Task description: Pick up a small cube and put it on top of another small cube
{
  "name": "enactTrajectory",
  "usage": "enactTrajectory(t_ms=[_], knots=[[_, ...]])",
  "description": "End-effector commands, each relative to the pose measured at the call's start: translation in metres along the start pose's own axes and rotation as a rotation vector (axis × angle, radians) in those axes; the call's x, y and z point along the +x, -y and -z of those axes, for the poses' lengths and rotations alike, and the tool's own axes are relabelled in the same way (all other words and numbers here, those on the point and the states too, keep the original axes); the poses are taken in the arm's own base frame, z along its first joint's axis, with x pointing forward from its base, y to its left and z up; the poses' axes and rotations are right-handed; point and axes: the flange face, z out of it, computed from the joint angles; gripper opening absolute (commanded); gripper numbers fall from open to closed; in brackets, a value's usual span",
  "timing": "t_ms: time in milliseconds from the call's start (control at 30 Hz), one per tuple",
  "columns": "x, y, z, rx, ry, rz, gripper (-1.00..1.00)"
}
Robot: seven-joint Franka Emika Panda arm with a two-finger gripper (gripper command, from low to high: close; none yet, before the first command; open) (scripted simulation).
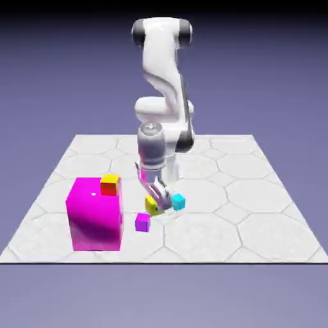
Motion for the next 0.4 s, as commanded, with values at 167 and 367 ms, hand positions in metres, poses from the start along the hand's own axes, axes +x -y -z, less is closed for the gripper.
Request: enactTrajectory(t_ms=[167,367], knots=[[0.013,-0.003,-0.042,0.002,0.013,-0.023,-1.00],[0.013,-0.004,-0.058,0.002,0.012,-0.023,1.00]])
